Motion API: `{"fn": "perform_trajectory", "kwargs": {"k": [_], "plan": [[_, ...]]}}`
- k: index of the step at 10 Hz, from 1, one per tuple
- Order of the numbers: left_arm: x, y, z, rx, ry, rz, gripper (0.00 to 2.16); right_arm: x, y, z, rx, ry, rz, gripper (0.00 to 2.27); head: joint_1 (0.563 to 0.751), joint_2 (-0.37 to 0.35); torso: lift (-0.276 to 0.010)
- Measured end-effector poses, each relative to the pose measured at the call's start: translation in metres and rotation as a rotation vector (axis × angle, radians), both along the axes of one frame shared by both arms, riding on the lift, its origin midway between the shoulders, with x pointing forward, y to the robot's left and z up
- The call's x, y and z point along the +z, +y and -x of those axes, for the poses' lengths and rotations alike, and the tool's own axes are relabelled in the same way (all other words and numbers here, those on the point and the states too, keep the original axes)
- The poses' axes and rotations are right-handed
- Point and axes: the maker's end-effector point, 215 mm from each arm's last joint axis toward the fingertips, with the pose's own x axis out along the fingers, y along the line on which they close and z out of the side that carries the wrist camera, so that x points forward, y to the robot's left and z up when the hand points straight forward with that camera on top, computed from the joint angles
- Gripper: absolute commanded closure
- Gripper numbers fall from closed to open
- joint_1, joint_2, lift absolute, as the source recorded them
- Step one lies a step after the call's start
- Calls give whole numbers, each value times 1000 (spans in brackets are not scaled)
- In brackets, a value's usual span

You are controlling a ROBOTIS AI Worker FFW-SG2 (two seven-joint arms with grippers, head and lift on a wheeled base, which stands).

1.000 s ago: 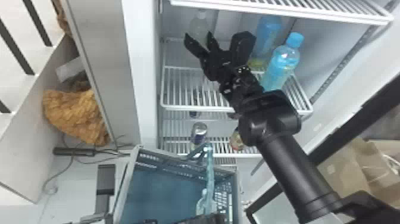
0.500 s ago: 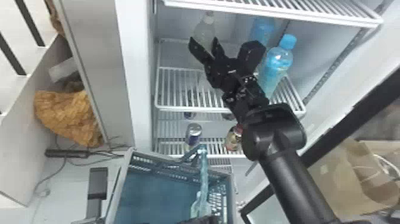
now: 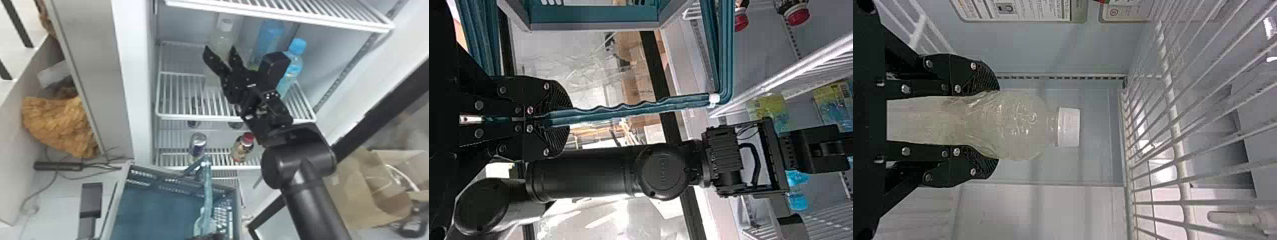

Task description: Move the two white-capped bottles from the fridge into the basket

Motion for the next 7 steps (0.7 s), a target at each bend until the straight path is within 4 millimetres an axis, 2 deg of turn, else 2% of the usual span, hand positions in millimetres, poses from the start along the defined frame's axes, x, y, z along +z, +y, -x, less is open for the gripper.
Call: {"fn": "perform_trajectory", "kwargs": {"k": [2,5,7], "plan": [[0,0,0,0,1,1,1193,5,-3,13,4,-2,-5,889,695,-250,0],[0,0,0,2,1,2,1193,25,-5,36,19,-28,-6,889,695,-260,0],[0,0,0,3,1,3,1193,28,-11,49,15,-28,-3,889,695,-272,0]]}}
